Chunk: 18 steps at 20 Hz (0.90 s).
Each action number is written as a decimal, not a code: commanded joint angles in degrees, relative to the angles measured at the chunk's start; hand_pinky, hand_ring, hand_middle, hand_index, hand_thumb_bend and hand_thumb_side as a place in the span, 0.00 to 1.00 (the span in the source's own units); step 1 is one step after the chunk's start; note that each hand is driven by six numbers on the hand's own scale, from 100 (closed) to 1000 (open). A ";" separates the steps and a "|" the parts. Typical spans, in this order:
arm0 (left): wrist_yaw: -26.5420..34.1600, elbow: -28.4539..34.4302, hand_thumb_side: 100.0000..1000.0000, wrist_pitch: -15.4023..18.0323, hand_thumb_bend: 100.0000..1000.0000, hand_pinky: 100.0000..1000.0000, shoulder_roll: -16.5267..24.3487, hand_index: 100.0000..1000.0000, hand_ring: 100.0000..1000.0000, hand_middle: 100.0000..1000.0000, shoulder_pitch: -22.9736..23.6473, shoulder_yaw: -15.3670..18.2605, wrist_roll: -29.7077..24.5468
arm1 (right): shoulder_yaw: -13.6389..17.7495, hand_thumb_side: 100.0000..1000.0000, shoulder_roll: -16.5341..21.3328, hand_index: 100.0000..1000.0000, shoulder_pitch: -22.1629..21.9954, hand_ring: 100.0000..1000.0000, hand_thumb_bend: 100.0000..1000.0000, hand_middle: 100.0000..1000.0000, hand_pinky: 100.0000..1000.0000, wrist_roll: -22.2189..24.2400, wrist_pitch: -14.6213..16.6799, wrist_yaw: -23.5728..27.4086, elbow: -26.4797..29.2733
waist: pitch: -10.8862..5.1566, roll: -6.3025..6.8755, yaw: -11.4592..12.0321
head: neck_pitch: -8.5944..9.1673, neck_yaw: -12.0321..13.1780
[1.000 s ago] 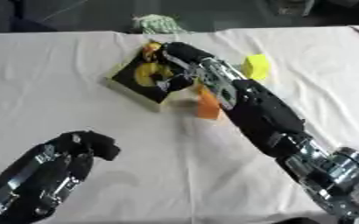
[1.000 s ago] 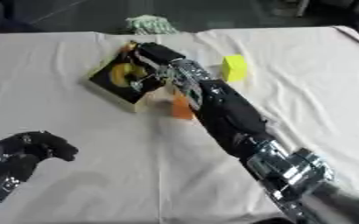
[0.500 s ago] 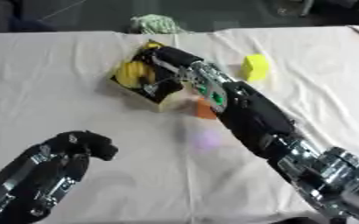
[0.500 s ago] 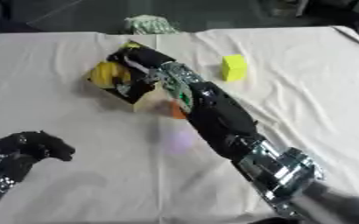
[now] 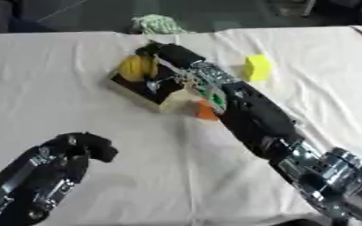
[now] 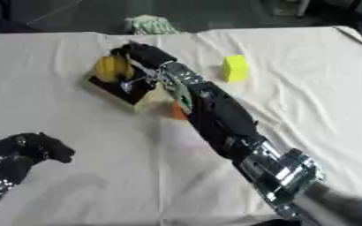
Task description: Pick up objects on the table and place them in the box.
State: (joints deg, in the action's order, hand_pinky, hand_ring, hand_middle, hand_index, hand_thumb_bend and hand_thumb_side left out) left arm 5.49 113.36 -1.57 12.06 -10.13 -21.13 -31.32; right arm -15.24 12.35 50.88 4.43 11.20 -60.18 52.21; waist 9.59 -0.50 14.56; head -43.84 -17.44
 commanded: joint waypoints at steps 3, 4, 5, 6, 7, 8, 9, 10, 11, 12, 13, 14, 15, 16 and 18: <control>0.28 1.23 0.61 0.03 0.00 0.72 0.06 0.76 0.73 0.58 -0.66 -0.03 -0.05 | -1.26 0.49 0.43 1.00 0.92 0.89 0.00 0.98 0.78 3.01 3.19 -1.12 0.48 | -0.63 0.15 0.06 | -0.27 -0.21; 0.30 1.23 0.61 0.05 0.00 0.72 0.05 0.76 0.73 0.58 -0.68 -0.04 -0.05 | -1.64 0.51 0.39 1.00 0.88 0.90 0.00 1.00 0.79 3.88 4.06 -1.17 0.47 | -0.62 0.17 0.05 | -0.27 -0.25; 0.32 1.23 0.61 0.06 0.00 0.72 0.03 0.76 0.73 0.58 -0.69 -0.04 -0.05 | -1.92 0.52 0.36 1.00 0.86 0.91 0.00 1.00 0.80 4.73 4.91 -1.16 0.50 | -0.61 0.19 0.03 | -0.27 -0.28; 0.32 1.23 0.61 0.06 0.00 0.72 0.03 0.76 0.73 0.58 -0.69 -0.02 -0.04 | -2.01 0.53 0.39 1.00 0.84 0.91 0.00 1.00 0.80 5.59 5.77 -1.03 0.58 | -0.61 0.21 0.01 | -0.27 -0.32; 0.31 1.23 0.61 0.06 0.00 0.72 0.03 0.76 0.73 0.58 -0.68 0.01 -0.01 | -1.81 0.53 0.48 1.00 0.85 0.91 0.00 1.00 0.80 6.48 6.66 -0.75 0.77 | -0.61 0.22 -0.03 | -0.27 -0.36; 0.30 1.23 0.61 0.05 0.00 0.72 0.03 0.76 0.73 0.58 -0.65 0.03 0.01 | -1.43 0.49 0.64 1.00 0.92 0.91 0.00 1.00 0.80 7.32 7.49 -0.39 1.10 | -0.61 0.23 -0.08 | -0.27 -0.41; 0.28 1.23 0.61 0.04 0.00 0.72 0.02 0.76 0.73 0.58 -0.64 0.05 0.03 | -1.01 0.48 0.88 1.00 1.01 0.91 0.00 1.00 0.80 8.02 8.11 0.05 1.57 | -0.61 0.23 -0.13 | -0.27 -0.44; 0.26 1.23 0.61 0.02 0.00 0.72 0.01 0.76 0.73 0.58 -0.61 0.06 0.05 | -0.65 0.44 1.15 1.00 1.11 0.90 0.00 1.00 0.80 8.49 8.44 0.53 2.09 | -0.61 0.22 -0.19 | -0.27 -0.44; 0.23 1.23 0.61 -0.01 0.00 0.72 0.01 0.76 0.73 0.58 -0.57 0.08 0.08 | -0.31 0.43 1.51 1.00 1.24 0.90 0.00 1.00 0.80 8.73 8.56 1.13 2.74 | -0.62 0.20 -0.27 | -0.27 -0.42; 0.20 1.23 0.61 -0.03 0.00 0.72 0.01 0.76 0.73 0.58 -0.55 0.10 0.10 | 0.04 0.39 2.02 1.00 1.41 0.90 0.00 0.99 0.79 8.79 8.50 1.86 3.51 | -0.64 0.19 -0.36 | -0.27 -0.37; 0.19 1.23 0.61 -0.04 0.00 0.72 -0.01 0.76 0.73 0.58 -0.53 0.13 0.13 | 0.41 0.36 2.63 1.00 1.59 0.89 0.00 0.99 0.78 8.67 8.31 2.65 4.34 | -0.65 0.17 -0.44 | -0.27 -0.30; 0.18 1.23 0.61 -0.05 0.00 0.72 -0.02 0.76 0.73 0.58 -0.51 0.16 0.17 | 0.77 0.35 3.25 1.00 1.71 0.89 0.00 0.98 0.78 8.51 7.99 3.49 5.08 | -0.67 0.16 -0.52 | -0.27 -0.21; 0.16 1.23 0.61 -0.06 0.00 0.72 -0.03 0.76 0.73 0.58 -0.49 0.22 0.23 | 1.22 0.34 3.90 1.00 1.80 0.89 0.00 0.98 0.77 8.36 7.63 4.32 5.64 | -0.68 0.16 -0.60 | -0.27 -0.12; 0.13 1.23 0.61 -0.06 0.00 0.72 -0.03 0.76 0.73 0.58 -0.46 0.29 0.29 | 1.63 0.27 4.52 1.00 1.82 0.88 0.00 0.97 0.77 8.34 7.24 5.17 6.00 | -0.70 0.16 -0.68 | -0.27 0.02; 0.04 1.23 0.61 -0.07 0.00 0.72 0.03 0.76 0.73 0.58 -0.31 0.46 0.48 | 2.85 0.21 6.05 0.99 1.79 0.87 0.00 0.97 0.75 8.43 6.14 6.97 6.05 | -0.76 0.14 -0.98 | -0.27 0.50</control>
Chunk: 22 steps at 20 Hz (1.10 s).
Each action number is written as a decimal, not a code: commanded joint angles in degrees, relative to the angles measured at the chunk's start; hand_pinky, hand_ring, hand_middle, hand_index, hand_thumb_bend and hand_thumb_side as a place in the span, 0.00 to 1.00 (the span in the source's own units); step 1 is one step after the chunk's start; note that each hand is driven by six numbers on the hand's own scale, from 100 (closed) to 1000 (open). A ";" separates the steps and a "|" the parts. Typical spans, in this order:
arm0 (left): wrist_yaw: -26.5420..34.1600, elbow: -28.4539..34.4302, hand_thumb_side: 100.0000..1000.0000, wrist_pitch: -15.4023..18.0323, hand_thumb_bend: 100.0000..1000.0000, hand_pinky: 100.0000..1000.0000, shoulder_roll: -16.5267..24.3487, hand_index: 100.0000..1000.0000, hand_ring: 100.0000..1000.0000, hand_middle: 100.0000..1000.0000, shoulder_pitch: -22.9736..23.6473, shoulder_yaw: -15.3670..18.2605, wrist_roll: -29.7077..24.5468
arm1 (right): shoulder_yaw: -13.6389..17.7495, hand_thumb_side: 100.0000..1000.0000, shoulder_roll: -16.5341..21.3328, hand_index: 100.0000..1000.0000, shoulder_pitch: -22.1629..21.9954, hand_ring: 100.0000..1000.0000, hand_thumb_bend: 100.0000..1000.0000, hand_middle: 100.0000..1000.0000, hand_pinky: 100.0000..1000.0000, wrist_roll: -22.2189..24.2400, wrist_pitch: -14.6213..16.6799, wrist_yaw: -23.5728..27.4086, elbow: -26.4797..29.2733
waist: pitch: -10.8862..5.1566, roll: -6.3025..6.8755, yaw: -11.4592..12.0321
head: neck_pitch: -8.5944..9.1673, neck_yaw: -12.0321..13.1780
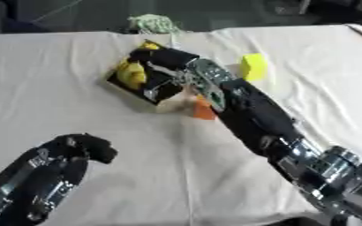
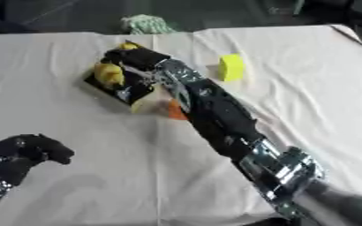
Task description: Pick up objects on the table and place them in the box.
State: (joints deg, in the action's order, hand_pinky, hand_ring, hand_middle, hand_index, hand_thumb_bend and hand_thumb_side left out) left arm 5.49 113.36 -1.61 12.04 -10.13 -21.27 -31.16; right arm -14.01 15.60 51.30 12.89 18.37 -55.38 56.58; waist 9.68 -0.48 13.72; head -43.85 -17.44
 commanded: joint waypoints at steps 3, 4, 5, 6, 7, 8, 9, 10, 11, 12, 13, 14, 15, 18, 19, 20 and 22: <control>-0.13 1.23 0.61 -0.05 0.00 0.72 0.13 0.76 0.73 0.58 -0.13 0.72 0.50 | 3.95 0.18 5.25 0.99 1.47 0.87 0.00 0.96 0.74 -1.17 -3.40 4.82 0.60 | -0.99 0.06 -0.58 | -0.27 0.82; -0.18 1.23 0.61 -0.03 0.00 0.72 0.19 0.76 0.73 0.58 -0.09 0.75 0.54 | 4.65 0.17 6.04 0.98 1.49 0.86 0.00 0.95 0.74 -1.90 -4.25 5.68 0.30 | -1.03 0.05 -0.72 | -0.27 0.95; -0.24 1.23 0.61 0.00 0.00 0.72 0.27 0.76 0.73 0.58 -0.04 0.80 0.60 | 5.30 0.16 6.94 0.98 1.47 0.86 0.00 0.95 0.74 -2.75 -5.15 6.59 0.09 | -1.07 0.04 -0.85 | -0.27 1.10; -0.30 1.23 0.61 0.04 0.00 0.72 0.33 0.76 0.73 0.58 0.02 0.85 0.66 | 5.84 0.16 7.83 0.98 1.41 0.86 0.00 0.95 0.73 -3.68 -6.11 7.56 -0.16 | -1.09 0.03 -0.95 | -0.27 1.25; -0.37 1.23 0.61 0.07 0.00 0.72 0.39 0.76 0.73 0.58 0.09 0.89 0.72 | 6.33 0.16 8.62 0.98 1.33 0.86 0.00 0.94 0.73 -4.60 -7.04 8.49 -0.53 | -1.11 0.02 -1.03 | -0.27 1.32; -0.44 1.23 0.61 0.09 0.00 0.72 0.43 0.76 0.73 0.58 0.14 0.91 0.75 | 6.68 0.13 9.31 0.98 1.26 0.85 0.00 0.94 0.72 -5.51 -7.96 9.41 -0.97 | -1.12 0.01 -1.09 | -0.27 1.33; -0.49 1.23 0.61 0.10 0.00 0.72 0.47 0.76 0.73 0.58 0.18 0.92 0.78 | 7.08 0.11 10.01 0.97 1.21 0.85 0.00 0.94 0.72 -6.37 -8.83 10.28 -1.51 | -1.13 -0.01 -1.16 | -0.27 1.30; -0.54 1.23 0.61 0.12 0.00 0.72 0.51 0.76 0.73 0.58 0.22 0.93 0.81 | 7.41 0.11 10.58 0.97 1.14 0.85 0.00 0.93 0.72 -7.26 -9.72 11.07 -2.08 | -1.15 -0.02 -1.22 | -0.27 1.28; -0.59 1.23 0.61 0.15 0.00 0.72 0.55 0.76 0.73 0.58 0.23 0.92 0.81 | 7.81 0.11 11.11 0.97 1.04 0.85 0.00 0.93 0.72 -8.17 -10.63 11.70 -2.71 | -1.16 -0.04 -1.27 | -0.27 1.25; -0.62 1.23 0.61 0.18 0.00 0.72 0.57 0.76 0.73 0.58 0.24 0.90 0.80 | 7.80 0.11 11.35 0.97 1.00 0.85 0.00 0.93 0.72 -9.07 -11.53 12.14 -3.07 | -1.16 -0.05 -1.28 | -0.27 1.21; -0.63 1.23 0.61 0.20 0.00 0.72 0.59 0.76 0.73 0.58 0.24 0.89 0.79 | 7.56 0.11 11.44 0.97 0.98 0.85 0.00 0.93 0.72 -9.92 -12.28 12.43 -3.22 | -1.16 -0.06 -1.27 | -0.27 1.18; -0.65 1.23 0.61 0.21 0.00 0.72 0.60 0.76 0.73 0.58 0.24 0.89 0.79 | 7.26 0.11 11.48 0.97 0.93 0.85 0.00 0.94 0.73 -10.63 -12.82 12.65 -3.30 | -1.16 -0.07 -1.28 | -0.27 1.17; -0.72 1.23 0.61 0.19 0.00 0.72 0.64 0.76 0.73 0.58 0.31 0.99 0.87 | 7.56 0.11 12.04 0.97 0.43 0.86 0.00 0.94 0.73 -11.31 -13.46 12.44 -3.89 | -1.16 -0.10 -1.46 | -0.27 1.29; -0.80 1.23 0.61 0.25 0.00 0.72 0.70 0.76 0.73 0.58 0.36 1.01 0.92 | 8.10 0.10 13.17 0.98 -0.06 0.87 0.00 0.95 0.75 -13.26 -15.84 10.40 -7.28 | -1.22 -0.10 -1.42 | -0.27 1.15; -0.83 1.23 0.61 0.25 0.00 0.72 0.73 0.76 0.73 0.58 0.39 1.04 0.95 | 8.12 0.10 13.37 0.98 -0.13 0.88 0.00 0.95 0.76 -13.74 -16.62 9.58 -8.36 | -1.24 -0.14 -1.43 | -0.27 1.05; -0.84 1.23 0.61 0.24 0.00 0.72 0.75 0.76 0.73 0.58 0.41 1.07 0.98 | 8.08 0.10 13.49 0.98 -0.16 0.88 0.00 0.95 0.77 -14.05 -17.37 8.73 -9.38 | -1.26 -0.18 -1.43 | -0.27 0.95; -0.90 1.23 0.61 0.18 0.00 0.72 0.78 0.76 0.73 0.58 0.48 1.07 1.00 | 7.95 0.11 13.76 0.99 -0.31 0.89 0.00 0.96 0.77 -13.60 -18.36 7.02 -10.97 | -1.30 -0.29 -1.51 | -0.27 0.92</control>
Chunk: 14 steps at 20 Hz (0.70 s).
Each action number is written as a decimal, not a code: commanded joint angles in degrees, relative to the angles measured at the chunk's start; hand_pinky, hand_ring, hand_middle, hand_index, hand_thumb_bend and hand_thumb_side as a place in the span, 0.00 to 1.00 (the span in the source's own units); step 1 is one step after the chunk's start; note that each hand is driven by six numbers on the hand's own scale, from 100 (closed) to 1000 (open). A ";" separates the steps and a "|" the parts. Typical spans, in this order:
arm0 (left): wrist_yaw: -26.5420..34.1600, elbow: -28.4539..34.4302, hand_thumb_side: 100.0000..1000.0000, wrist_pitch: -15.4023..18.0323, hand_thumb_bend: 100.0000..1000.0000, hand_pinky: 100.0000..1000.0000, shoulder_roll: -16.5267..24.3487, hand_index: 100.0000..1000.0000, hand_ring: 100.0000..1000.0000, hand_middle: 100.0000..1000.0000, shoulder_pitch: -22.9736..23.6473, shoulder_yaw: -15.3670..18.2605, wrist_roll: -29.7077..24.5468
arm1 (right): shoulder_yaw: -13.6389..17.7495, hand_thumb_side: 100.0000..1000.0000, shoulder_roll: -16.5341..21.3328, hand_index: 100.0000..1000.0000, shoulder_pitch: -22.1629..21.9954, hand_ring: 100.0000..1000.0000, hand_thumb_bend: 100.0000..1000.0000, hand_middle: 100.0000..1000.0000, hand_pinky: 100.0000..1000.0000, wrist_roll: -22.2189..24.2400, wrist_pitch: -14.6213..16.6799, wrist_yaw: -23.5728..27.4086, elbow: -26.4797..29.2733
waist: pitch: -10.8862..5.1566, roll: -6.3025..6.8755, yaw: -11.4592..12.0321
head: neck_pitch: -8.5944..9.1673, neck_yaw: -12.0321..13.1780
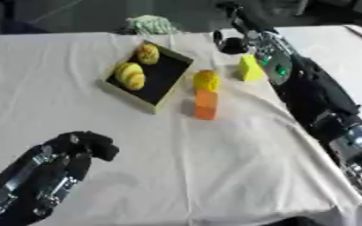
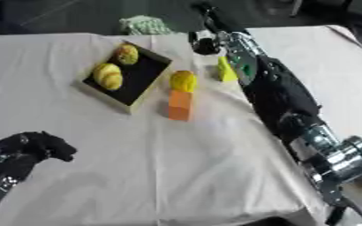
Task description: Pick up objects on the table and place them in the box.
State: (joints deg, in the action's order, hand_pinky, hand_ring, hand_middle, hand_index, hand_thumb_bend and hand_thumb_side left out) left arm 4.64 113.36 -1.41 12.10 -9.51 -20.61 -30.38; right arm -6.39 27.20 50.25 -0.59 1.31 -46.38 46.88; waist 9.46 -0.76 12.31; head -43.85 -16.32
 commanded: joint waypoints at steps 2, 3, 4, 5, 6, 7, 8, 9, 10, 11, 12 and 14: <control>-0.13 1.23 0.61 -0.10 0.00 0.72 0.73 0.76 0.73 0.58 -0.07 0.44 0.24 | 0.49 0.12 2.49 0.99 0.62 0.90 0.00 0.97 0.79 1.02 -1.37 -3.61 -1.89 | -1.10 -0.11 -0.21 | -0.27 -0.16; -0.19 1.23 0.61 -0.14 0.00 0.72 0.76 0.76 0.73 0.58 0.00 0.48 0.28 | 0.57 0.12 2.75 0.99 0.52 0.90 0.00 0.97 0.79 1.69 -1.17 -4.38 -1.95 | -1.12 -0.16 -0.29 | -0.27 -0.11; -0.24 1.23 0.61 -0.15 0.00 0.72 0.80 0.76 0.73 0.58 0.05 0.52 0.33 | 0.67 0.12 3.04 0.99 0.43 0.90 0.00 0.97 0.79 2.40 -0.95 -5.09 -1.96 | -1.14 -0.19 -0.37 | -0.27 -0.08; -0.29 1.23 0.61 -0.16 0.00 0.72 0.83 0.76 0.73 0.58 0.10 0.56 0.37 | 0.76 0.13 3.37 1.00 0.34 0.91 0.00 0.97 0.80 3.13 -0.77 -5.77 -1.96 | -1.16 -0.24 -0.46 | -0.27 -0.08; -0.33 1.23 0.61 -0.19 0.00 0.72 0.86 0.76 0.73 0.58 0.16 0.59 0.41 | 0.85 0.13 3.69 1.00 0.28 0.91 0.00 0.97 0.80 3.85 -0.65 -6.43 -1.94 | -1.19 -0.27 -0.55 | -0.27 -0.10; -0.38 1.23 0.62 -0.21 0.00 0.72 0.90 0.76 0.73 0.58 0.22 0.59 0.43 | 0.90 0.14 4.06 1.00 0.23 0.92 0.00 0.98 0.81 4.60 -0.58 -7.15 -1.88 | -1.23 -0.33 -0.65 | -0.27 -0.10; -0.42 1.23 0.62 -0.23 0.00 0.72 0.93 0.76 0.73 0.58 0.28 0.59 0.44 | 0.94 0.15 4.36 1.00 0.18 0.92 0.00 0.98 0.82 5.32 -0.51 -7.83 -1.79 | -1.27 -0.37 -0.74 | -0.27 -0.08; -0.45 1.23 0.62 -0.25 0.00 0.72 0.96 0.76 0.73 0.58 0.31 0.58 0.44 | 0.97 0.17 4.60 1.00 0.12 0.93 0.00 0.98 0.83 6.06 -0.44 -8.48 -1.73 | -1.31 -0.42 -0.81 | -0.27 -0.05; -0.46 1.23 0.62 -0.27 0.00 0.72 0.97 0.76 0.73 0.58 0.33 0.56 0.43 | 0.97 0.20 4.81 1.00 0.06 0.94 0.00 0.98 0.83 6.83 -0.34 -9.18 -1.73 | -1.35 -0.45 -0.88 | -0.27 -0.05; -0.46 1.23 0.62 -0.28 0.00 0.72 0.97 0.76 0.73 0.58 0.34 0.55 0.42 | 0.98 0.23 4.94 1.00 -0.03 0.94 0.00 0.99 0.84 7.57 -0.17 -9.79 -1.84 | -1.38 -0.47 -0.92 | -0.25 -0.07; -0.46 1.23 0.62 -0.28 0.00 0.72 0.97 0.76 0.73 0.58 0.36 0.55 0.41 | 1.01 0.24 5.02 1.00 -0.10 0.94 0.00 0.99 0.84 8.38 0.08 -10.34 -2.09 | -1.41 -0.46 -0.95 | -0.22 -0.06; -0.50 1.23 0.62 -0.28 0.00 0.72 1.01 0.76 0.73 0.58 0.42 0.60 0.45 | 1.19 0.33 5.03 1.00 -0.24 0.94 0.00 0.99 0.84 10.05 0.72 -10.90 -2.93 | -1.43 -0.43 -1.01 | -0.14 -0.05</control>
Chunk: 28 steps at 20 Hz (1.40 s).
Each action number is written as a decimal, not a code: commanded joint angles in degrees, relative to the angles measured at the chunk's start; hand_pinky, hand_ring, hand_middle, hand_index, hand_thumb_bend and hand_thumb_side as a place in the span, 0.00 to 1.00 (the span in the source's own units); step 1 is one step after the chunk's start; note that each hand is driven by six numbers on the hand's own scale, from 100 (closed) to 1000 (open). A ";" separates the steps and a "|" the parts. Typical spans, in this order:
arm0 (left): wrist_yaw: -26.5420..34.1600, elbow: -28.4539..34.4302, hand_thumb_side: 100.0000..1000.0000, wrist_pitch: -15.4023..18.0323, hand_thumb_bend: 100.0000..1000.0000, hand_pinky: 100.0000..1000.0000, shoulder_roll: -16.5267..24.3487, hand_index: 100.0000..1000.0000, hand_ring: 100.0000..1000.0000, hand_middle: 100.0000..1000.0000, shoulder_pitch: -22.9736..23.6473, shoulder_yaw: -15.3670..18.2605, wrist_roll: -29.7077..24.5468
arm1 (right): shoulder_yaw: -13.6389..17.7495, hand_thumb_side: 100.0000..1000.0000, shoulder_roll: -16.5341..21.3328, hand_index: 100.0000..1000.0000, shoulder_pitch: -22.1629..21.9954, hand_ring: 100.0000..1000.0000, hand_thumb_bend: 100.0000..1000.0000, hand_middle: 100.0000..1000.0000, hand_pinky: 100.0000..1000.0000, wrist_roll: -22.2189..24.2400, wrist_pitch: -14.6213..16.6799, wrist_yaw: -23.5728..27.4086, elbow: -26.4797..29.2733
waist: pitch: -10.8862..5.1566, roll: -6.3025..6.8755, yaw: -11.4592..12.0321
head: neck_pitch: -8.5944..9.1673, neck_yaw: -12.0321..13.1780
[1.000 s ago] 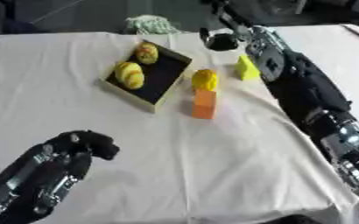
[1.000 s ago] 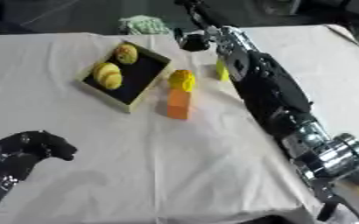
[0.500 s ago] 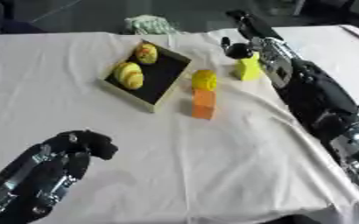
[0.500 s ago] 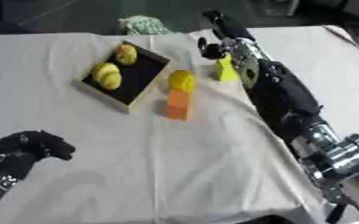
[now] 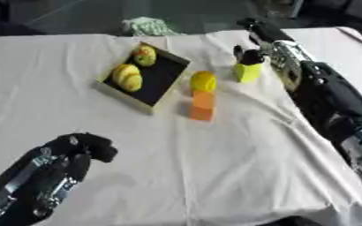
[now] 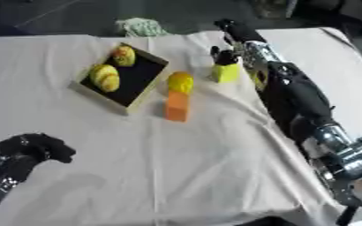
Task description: Pick up objects on the table and place them in the box.
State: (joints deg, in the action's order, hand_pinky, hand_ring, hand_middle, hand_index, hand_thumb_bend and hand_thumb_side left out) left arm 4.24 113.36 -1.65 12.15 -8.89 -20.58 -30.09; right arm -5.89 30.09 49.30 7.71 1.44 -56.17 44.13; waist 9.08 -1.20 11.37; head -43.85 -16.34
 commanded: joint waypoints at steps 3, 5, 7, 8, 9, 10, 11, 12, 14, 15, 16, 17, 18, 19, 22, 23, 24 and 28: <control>-0.19 1.23 0.62 -0.03 0.00 0.72 0.99 0.76 0.73 0.58 -0.11 0.58 0.19 | 0.88 0.48 2.03 1.00 0.54 0.94 0.00 0.98 0.84 4.20 1.78 -1.00 -1.01 | -1.06 0.06 -0.19 | -0.15 0.07; -0.24 1.23 0.62 -0.03 0.00 0.72 0.98 0.76 0.73 0.58 -0.08 0.60 0.20 | 0.92 0.58 1.95 1.00 0.43 0.94 0.00 0.98 0.84 5.87 2.89 -0.29 -1.47 | -1.05 0.08 -0.24 | -0.11 0.11; -0.31 1.23 0.62 -0.05 0.00 0.72 0.99 0.76 0.73 0.58 -0.02 0.61 0.23 | 0.86 0.59 2.11 1.00 0.41 0.95 0.00 0.99 0.85 7.55 3.93 0.25 -1.69 | -1.06 0.09 -0.29 | -0.07 0.14; -0.33 1.23 0.62 -0.05 0.00 0.72 0.99 0.76 0.73 0.58 0.00 0.62 0.24 | 0.86 0.60 2.25 1.00 0.40 0.95 0.00 0.99 0.85 8.42 4.26 0.21 -1.64 | -1.06 0.09 -0.31 | -0.06 0.14; -0.33 1.23 0.62 -0.04 0.00 0.72 0.99 0.76 0.73 0.58 0.01 0.63 0.26 | 0.91 0.59 2.39 1.00 0.41 0.96 0.00 0.99 0.86 9.31 4.44 0.02 -1.50 | -1.07 0.09 -0.34 | -0.03 0.17; -0.32 1.23 0.62 -0.03 0.00 0.72 1.00 0.76 0.73 0.58 0.02 0.63 0.27 | 0.97 0.59 2.53 1.00 0.41 0.96 0.00 0.99 0.86 10.16 4.53 -0.31 -1.27 | -1.08 0.09 -0.36 | 0.02 0.19; -0.32 1.23 0.62 -0.02 0.00 0.72 1.00 0.76 0.73 0.58 0.02 0.63 0.27 | 1.05 0.57 2.64 1.00 0.42 0.96 0.00 1.00 0.86 10.88 4.51 -0.76 -0.98 | -1.09 0.10 -0.39 | 0.08 0.20; -0.31 1.23 0.62 -0.02 0.00 0.72 0.99 0.76 0.73 0.58 0.02 0.63 0.27 | 1.12 0.57 2.73 1.00 0.41 0.96 0.00 1.00 0.86 11.41 4.43 -1.32 -0.69 | -1.08 0.10 -0.40 | 0.13 0.20; -0.29 1.23 0.62 -0.02 0.00 0.72 0.97 0.76 0.73 0.58 0.02 0.63 0.26 | 1.23 0.55 2.85 1.00 0.33 0.97 0.00 1.00 0.87 12.01 4.21 -2.46 -0.27 | -1.06 0.11 -0.42 | 0.21 0.17; -0.29 1.23 0.62 -0.02 0.00 0.72 0.97 0.76 0.73 0.58 0.01 0.63 0.26 | 1.26 0.56 2.87 1.00 0.28 0.97 0.00 1.00 0.87 12.17 4.09 -3.04 -0.18 | -1.05 0.12 -0.43 | 0.25 0.17; -0.29 1.23 0.62 -0.01 0.00 0.72 0.97 0.76 0.73 0.58 0.01 0.64 0.27 | 1.30 0.57 2.84 1.00 0.21 0.97 0.00 1.00 0.87 12.33 4.03 -3.57 -0.22 | -1.04 0.13 -0.43 | 0.26 0.17; -0.30 1.23 0.62 0.00 0.00 0.72 0.97 0.76 0.73 0.58 0.02 0.64 0.27 | 1.32 0.58 2.78 1.00 0.16 0.97 0.00 1.00 0.87 12.53 4.02 -4.03 -0.35 | -1.03 0.13 -0.43 | 0.27 0.16; -0.31 1.23 0.62 0.00 0.00 0.72 0.97 0.76 0.73 0.58 0.02 0.65 0.29 | 1.31 0.60 2.71 1.00 0.10 0.97 0.00 0.99 0.87 12.77 4.09 -4.49 -0.53 | -1.01 0.14 -0.43 | 0.29 0.17; -0.32 1.23 0.62 0.00 0.00 0.72 0.96 0.76 0.73 0.58 0.01 0.66 0.30 | 1.30 0.62 2.62 1.00 0.06 0.97 0.00 0.99 0.87 13.04 4.22 -4.91 -0.73 | -1.00 0.15 -0.43 | 0.31 0.17; -0.31 1.23 0.62 0.01 0.00 0.72 0.94 0.76 0.73 0.58 0.01 0.65 0.29 | 1.23 0.67 2.31 1.00 -0.05 0.96 0.00 0.98 0.87 14.16 4.70 -6.35 -1.58 | -0.99 0.16 -0.41 | 0.34 0.10; -0.31 1.23 0.62 0.01 0.00 0.72 0.93 0.76 0.73 0.58 0.01 0.66 0.30 | 1.21 0.68 2.21 1.00 -0.08 0.96 0.00 0.97 0.86 14.54 4.88 -6.80 -1.85 | -0.99 0.16 -0.41 | 0.34 0.08; -0.31 1.23 0.62 0.01 0.00 0.72 0.93 0.76 0.73 0.58 0.02 0.67 0.31 | 1.21 0.71 2.11 0.99 -0.13 0.95 0.00 0.97 0.86 14.99 5.09 -7.26 -2.12 | -0.99 0.16 -0.40 | 0.34 0.06; -0.32 1.23 0.62 -0.03 0.00 0.72 0.92 0.76 0.73 0.58 0.05 0.67 0.32 | 1.30 0.72 1.82 0.95 -0.31 0.92 0.00 0.94 0.81 16.52 5.77 -8.69 -2.75 | -0.99 0.12 -0.39 | 0.40 0.00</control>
State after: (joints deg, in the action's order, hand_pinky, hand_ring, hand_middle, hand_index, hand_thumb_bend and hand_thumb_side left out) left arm 4.02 113.36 -1.74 12.57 -8.59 -20.26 -29.93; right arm -4.98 30.52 48.34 23.64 7.04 -63.91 41.40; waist 8.96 -1.14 11.01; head -43.82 -16.26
